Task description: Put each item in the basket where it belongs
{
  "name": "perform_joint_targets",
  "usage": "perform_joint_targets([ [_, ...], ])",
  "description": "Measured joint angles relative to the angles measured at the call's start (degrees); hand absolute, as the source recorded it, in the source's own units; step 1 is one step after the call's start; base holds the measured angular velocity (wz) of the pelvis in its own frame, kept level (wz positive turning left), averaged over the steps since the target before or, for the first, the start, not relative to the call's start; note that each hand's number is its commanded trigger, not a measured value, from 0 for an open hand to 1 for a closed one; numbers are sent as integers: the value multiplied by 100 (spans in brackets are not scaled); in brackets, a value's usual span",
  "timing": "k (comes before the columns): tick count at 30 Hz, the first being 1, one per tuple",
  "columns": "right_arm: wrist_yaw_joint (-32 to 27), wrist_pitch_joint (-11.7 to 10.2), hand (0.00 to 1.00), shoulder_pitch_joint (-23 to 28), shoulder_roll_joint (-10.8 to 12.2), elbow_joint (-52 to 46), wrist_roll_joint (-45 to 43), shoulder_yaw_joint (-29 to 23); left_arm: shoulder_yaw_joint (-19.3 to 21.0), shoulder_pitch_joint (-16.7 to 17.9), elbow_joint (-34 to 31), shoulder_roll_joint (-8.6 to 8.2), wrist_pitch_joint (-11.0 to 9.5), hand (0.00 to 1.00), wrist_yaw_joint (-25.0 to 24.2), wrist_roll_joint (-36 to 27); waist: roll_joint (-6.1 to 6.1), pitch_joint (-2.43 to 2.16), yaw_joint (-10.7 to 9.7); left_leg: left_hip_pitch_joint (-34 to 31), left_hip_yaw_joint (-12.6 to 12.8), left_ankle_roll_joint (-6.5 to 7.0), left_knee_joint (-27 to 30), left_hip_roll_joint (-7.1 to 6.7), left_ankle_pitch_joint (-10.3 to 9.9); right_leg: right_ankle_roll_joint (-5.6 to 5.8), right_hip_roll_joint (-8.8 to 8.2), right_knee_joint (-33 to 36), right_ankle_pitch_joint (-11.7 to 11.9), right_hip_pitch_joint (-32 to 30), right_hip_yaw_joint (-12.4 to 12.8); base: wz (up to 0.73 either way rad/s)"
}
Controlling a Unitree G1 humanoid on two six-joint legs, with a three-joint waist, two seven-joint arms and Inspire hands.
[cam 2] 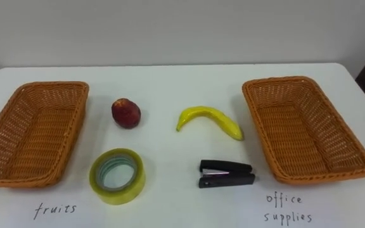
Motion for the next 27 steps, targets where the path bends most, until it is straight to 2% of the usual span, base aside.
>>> perform_joint_targets([
  [5,-242,104,0,21,-1,-62,592,-572,54,12,-106,14,-23,0,8,-2,-46,-9,-100,2,108,8,-4,5,-8,11,-3,4,6,-16,15,-1],
  [6,-329,102,0,5,-18,-119,723,-602,56,13,-108,46,-83,0,22,-3,-63,-7,-119,4,151,8,-4,9,-8,13,-3,7,7,-17,22,-4],
  [9,-492,69,0,-52,-129,-156,947,-725,96,12,-112,84,-228,0,134,-4,-83,-3,-133,7,162,13,-5,7,-12,25,-1,7,16,-33,65,-6],
  [15,-787,-78,0,-58,-247,-317,1319,-843,216,48,-109,128,-326,0,170,-11,-76,0,-143,-5,164,54,-19,4,-43,50,13,-2,25,-73,174,-6],
  [19,-1091,-74,0,-16,-247,-700,1460,-1460,283,105,-170,129,-363,0,175,-144,-115,-13,-188,8,215,55,-47,-3,-43,58,3,0,30,-88,196,-6],
  [20,-1161,-82,0,-14,-249,-814,1510,-1541,319,132,-209,126,-365,0,185,-159,-108,-4,-211,5,220,55,-47,-2,-43,58,3,0,30,-90,196,-4],
  [22,-1450,-198,0,-43,-282,-1199,1652,-1777,407,153,-300,127,-372,0,291,-235,-155,-3,-306,-22,244,55,-45,-1,-43,59,4,13,29,-124,195,0],
  [24,-1652,-310,0,-70,-314,-1475,1698,-1896,417,188,-444,126,-397,0,320,-235,-187,2,-311,-41,281,55,-44,5,-43,59,12,49,28,-173,234,-7],
  [27,-2048,-460,0,-85,-361,-2085,1770,-1942,412,244,-521,134,-558,0,390,-288,-211,1,-325,-64,296,55,-50,6,-43,63,17,81,29,-228,285,-6],
])
